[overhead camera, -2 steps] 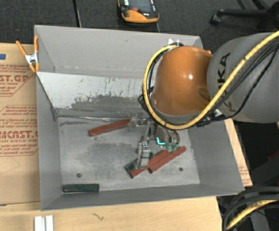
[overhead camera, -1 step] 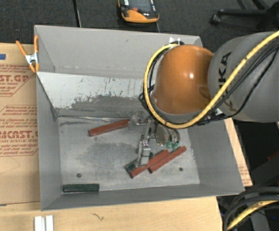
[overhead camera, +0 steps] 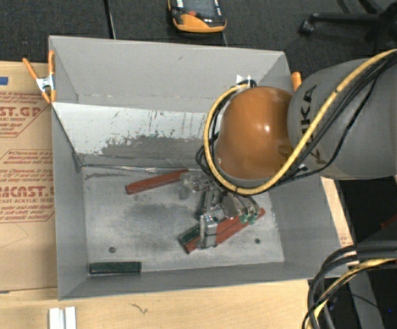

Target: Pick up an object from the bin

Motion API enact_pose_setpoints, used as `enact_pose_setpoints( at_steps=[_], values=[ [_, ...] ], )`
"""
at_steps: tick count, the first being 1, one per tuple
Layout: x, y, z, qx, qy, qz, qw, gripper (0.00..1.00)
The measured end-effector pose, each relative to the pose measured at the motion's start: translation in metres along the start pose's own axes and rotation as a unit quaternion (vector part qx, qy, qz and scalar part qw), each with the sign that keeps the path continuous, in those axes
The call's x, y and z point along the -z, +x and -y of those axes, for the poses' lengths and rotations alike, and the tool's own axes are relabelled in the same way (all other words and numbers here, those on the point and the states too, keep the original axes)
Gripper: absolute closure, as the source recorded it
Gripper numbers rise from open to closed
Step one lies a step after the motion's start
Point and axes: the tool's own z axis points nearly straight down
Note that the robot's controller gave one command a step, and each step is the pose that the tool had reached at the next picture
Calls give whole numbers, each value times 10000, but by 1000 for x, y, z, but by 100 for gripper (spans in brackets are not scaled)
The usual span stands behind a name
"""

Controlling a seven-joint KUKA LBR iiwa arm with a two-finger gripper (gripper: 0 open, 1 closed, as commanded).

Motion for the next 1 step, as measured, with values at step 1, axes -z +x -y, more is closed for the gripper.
enact_pose_setpoints(
  at_steps=[1],
  values=[
    [-21,14,27,668,1,-23,9978,0]
  ],
)
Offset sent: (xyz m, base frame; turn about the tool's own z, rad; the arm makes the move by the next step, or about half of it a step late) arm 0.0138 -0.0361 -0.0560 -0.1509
